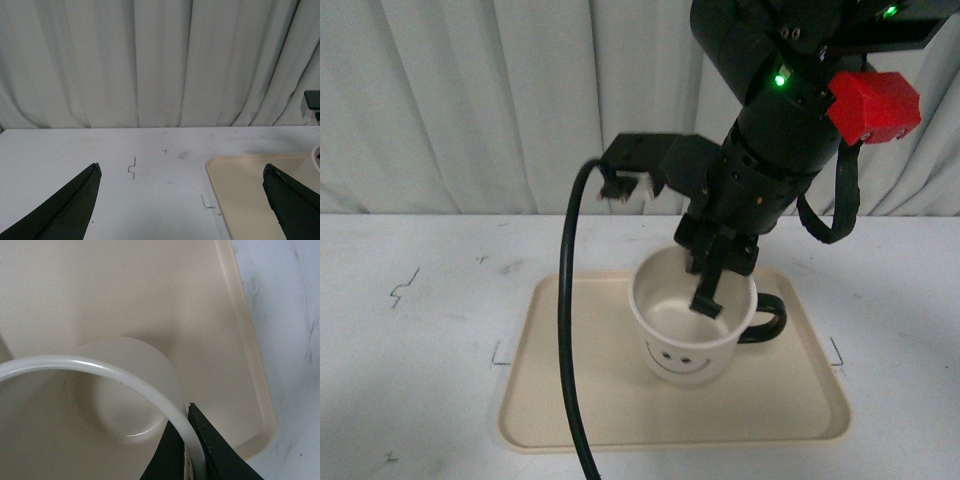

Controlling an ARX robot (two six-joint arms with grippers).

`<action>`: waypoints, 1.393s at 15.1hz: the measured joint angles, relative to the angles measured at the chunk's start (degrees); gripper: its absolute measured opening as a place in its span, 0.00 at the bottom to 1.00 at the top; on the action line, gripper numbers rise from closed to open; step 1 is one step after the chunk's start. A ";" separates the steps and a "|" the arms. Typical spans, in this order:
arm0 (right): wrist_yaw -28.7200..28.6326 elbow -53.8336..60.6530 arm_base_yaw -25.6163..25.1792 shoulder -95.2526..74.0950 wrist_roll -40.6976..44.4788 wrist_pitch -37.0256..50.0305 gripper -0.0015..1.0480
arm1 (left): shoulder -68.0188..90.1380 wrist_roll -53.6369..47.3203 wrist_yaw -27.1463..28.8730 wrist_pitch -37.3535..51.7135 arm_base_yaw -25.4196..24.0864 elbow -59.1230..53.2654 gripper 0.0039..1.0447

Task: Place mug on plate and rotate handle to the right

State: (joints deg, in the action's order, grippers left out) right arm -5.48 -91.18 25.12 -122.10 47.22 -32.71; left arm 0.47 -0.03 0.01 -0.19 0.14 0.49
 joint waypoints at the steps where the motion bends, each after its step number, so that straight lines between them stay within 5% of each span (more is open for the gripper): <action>1: -2.38 -0.09 -0.02 -1.36 7.52 -0.66 0.03 | 0.00 0.00 -0.02 -0.02 0.00 0.00 0.94; 8: -4.20 -0.85 1.11 -4.50 12.83 -2.01 0.03 | 0.00 0.00 -0.02 -0.02 0.00 0.00 0.94; 9: -1.81 -1.46 1.11 -5.38 12.98 -0.79 0.16 | 0.00 0.02 0.00 0.00 0.00 0.00 0.94; 10: -1.51 -1.33 1.03 -6.21 13.57 1.25 0.44 | 0.00 0.00 0.00 -0.02 0.00 0.00 0.94; 13: -7.08 -1.31 0.31 -3.89 13.86 1.75 0.75 | 0.00 0.00 -0.02 -0.02 0.00 0.00 0.94; 18: -11.63 -0.96 -0.09 0.44 13.33 2.64 0.93 | 0.00 0.02 0.00 0.00 0.00 0.00 0.94; 21: -14.14 -0.26 -0.04 4.81 11.28 5.62 0.94 | 0.00 0.00 -0.02 -0.04 0.00 0.00 0.94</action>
State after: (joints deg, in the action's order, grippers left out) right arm -19.62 -91.44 25.08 -117.30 58.50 -27.09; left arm 0.47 -0.03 -0.01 -0.23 0.14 0.49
